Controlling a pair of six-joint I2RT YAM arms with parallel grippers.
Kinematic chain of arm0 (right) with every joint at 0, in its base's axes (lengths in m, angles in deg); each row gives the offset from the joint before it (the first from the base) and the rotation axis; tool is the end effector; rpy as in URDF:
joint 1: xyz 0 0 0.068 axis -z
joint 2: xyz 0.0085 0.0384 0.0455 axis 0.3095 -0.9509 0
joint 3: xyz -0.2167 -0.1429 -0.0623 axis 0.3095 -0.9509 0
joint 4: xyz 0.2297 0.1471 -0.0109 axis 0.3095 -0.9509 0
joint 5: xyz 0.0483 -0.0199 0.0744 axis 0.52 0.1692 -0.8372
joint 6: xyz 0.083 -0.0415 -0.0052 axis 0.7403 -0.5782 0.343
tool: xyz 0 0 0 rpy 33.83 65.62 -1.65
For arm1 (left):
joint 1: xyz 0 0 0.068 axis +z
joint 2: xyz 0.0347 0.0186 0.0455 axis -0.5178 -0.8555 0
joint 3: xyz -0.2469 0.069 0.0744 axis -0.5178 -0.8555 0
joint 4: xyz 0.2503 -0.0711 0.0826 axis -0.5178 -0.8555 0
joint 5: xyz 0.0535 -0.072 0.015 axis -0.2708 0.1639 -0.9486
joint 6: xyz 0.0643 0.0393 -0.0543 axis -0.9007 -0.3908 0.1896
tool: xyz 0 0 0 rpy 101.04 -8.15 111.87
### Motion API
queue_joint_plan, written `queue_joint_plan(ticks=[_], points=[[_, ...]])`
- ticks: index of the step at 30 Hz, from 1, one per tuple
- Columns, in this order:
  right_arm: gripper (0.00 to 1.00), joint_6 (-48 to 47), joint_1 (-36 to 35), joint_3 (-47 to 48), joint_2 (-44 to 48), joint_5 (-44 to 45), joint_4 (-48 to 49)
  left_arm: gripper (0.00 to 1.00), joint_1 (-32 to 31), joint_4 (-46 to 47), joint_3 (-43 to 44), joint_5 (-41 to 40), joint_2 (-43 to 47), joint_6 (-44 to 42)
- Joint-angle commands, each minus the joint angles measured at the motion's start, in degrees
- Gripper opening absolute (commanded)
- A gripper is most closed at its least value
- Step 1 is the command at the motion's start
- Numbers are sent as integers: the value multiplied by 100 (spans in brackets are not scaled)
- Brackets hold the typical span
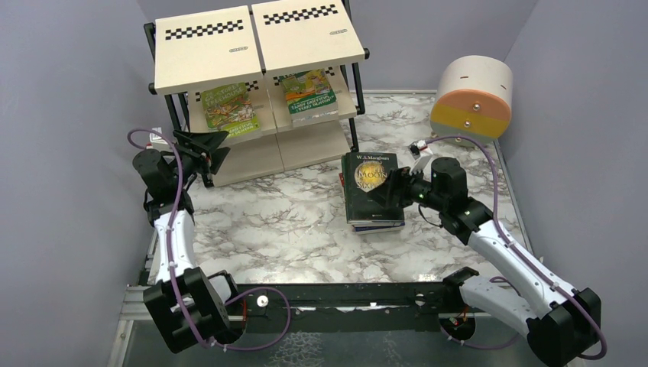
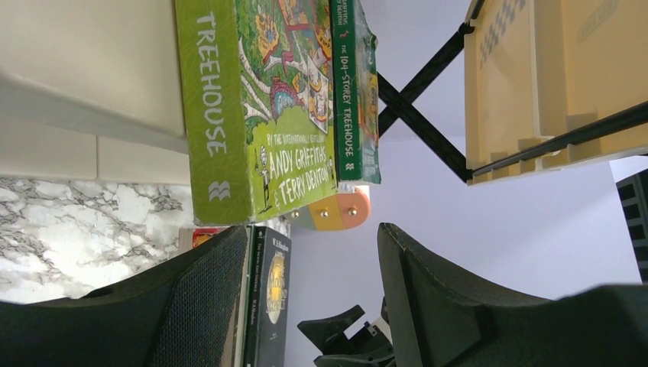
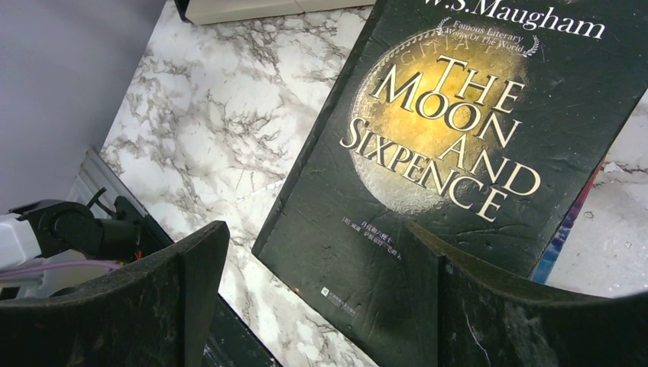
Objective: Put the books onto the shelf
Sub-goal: Place the book on the shelf.
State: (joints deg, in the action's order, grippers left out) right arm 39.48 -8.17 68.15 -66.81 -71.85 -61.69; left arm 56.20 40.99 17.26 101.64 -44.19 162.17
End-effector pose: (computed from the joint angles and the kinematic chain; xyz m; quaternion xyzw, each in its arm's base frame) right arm 0.2236 0.1429 0.2448 -0.0901 0.8401 0.3654 0.3907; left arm 0.2848 0.0638 0.2890 -0.3548 0.6321 -0.5488 0.4164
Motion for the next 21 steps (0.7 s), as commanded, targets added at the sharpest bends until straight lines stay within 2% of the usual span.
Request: queue_joint_plan(ticks=[1, 9, 12, 14, 21], points=[[80, -49, -22, 76, -75, -110, 239, 57, 40, 275, 247, 76, -103, 39], [80, -40, -24, 112, -145, -76, 276, 57, 47, 425, 380, 70, -302, 89], [87, -13, -26, 114, -136, -13, 316, 57, 47, 458, 452, 69, -388, 98], [99, 3, -26, 81, -68, 39, 423, 57, 47, 467, 497, 81, -448, 97], [100, -35, -21, -103, 117, 227, 700, 57, 47, 488, 572, 104, -607, 98]])
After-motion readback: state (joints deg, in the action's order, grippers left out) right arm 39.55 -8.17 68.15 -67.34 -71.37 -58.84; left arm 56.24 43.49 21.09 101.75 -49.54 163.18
